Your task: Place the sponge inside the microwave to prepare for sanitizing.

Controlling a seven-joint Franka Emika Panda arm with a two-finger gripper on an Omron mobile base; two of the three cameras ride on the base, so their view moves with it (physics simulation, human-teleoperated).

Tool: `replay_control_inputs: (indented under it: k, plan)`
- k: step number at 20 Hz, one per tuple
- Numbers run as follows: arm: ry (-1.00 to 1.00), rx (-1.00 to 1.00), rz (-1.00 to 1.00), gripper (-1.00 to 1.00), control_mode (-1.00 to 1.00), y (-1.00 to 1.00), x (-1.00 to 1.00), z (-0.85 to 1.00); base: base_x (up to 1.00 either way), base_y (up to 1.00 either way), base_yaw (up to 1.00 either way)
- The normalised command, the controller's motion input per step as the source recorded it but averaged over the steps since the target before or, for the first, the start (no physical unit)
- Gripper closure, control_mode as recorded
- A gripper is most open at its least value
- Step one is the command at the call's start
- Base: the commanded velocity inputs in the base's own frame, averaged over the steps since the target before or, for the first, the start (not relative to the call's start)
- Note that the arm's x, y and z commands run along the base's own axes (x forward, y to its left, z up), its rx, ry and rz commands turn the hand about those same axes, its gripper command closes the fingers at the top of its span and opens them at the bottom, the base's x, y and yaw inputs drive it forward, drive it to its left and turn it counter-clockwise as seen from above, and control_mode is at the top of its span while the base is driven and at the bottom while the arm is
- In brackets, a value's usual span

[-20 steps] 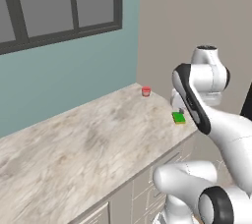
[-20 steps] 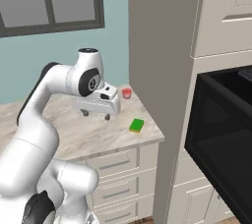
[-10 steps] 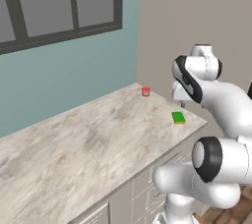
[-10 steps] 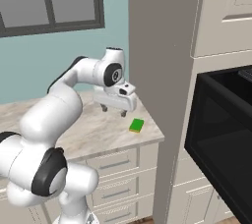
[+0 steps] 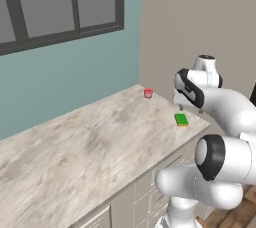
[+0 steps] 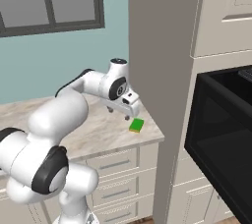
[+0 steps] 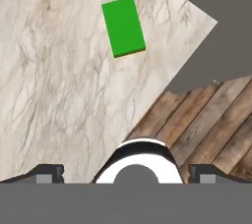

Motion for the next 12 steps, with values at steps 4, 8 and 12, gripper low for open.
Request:
replay_control_inputs:
  k: [4, 8, 12]
  plan:
    - [-0.09, -0.11, 0.0, -1.0, -1.0, -0.11, 0.18, -0.33, 0.0, 0.0, 0.0]
    - [-0.06, -0.14, 0.0, -1.0, -1.0, -0.02, 0.32, -0.33, 0.0, 0.0, 0.0]
    - [0.0, 0.0, 0.0, -1.0, -1.0, -0.22, 0.39, -0.03, 0.0, 0.0, 0.0]
